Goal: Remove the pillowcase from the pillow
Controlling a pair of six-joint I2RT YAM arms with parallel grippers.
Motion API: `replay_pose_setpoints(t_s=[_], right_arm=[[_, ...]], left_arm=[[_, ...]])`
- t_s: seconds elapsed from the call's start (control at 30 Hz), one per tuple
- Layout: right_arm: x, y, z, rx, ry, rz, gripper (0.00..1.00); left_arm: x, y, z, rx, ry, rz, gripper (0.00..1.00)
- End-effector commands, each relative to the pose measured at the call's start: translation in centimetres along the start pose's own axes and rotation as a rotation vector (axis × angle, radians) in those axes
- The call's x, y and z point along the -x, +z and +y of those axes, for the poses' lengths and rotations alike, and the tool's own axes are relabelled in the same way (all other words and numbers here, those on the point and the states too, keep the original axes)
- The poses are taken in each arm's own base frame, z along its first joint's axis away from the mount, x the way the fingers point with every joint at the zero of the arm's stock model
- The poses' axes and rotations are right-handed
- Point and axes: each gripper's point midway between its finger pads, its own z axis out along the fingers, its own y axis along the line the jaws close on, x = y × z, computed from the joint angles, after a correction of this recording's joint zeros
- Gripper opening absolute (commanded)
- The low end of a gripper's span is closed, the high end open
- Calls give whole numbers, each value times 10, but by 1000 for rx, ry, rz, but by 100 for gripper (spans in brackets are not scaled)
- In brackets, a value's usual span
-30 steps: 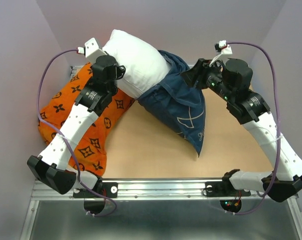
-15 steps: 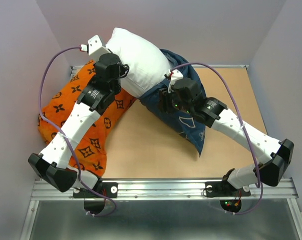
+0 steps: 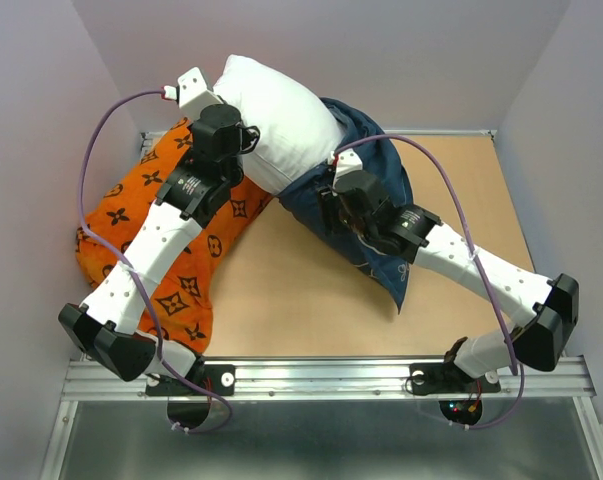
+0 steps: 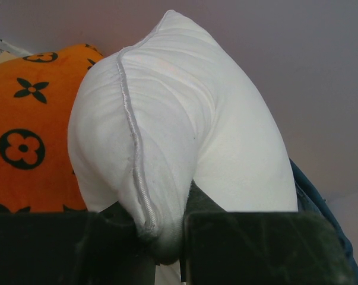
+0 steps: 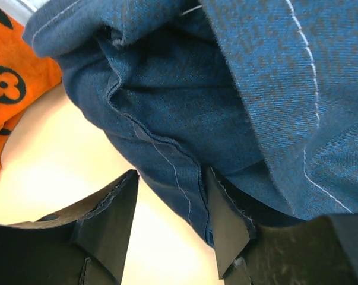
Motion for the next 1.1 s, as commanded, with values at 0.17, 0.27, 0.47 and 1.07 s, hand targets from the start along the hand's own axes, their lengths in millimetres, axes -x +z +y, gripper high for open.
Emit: replay_pose_setpoints(t_s=[0.17,0.27,0.47,1.07], right_arm=[[8,0,-12,-86,20,-61,53],[10,-4,-21,-129,35,-77,49],[4,-1,-2,-27,32,-46,47],[0,-77,-139,-526,196,-129,1]], left_arm=[[59,-13,-21,-63,-113,-150,0],[58,-12,-20,-59,-108,-149,0],[55,-11,-22,-70,-114,-146,0],[144,37,65,96,-144,-299,0]])
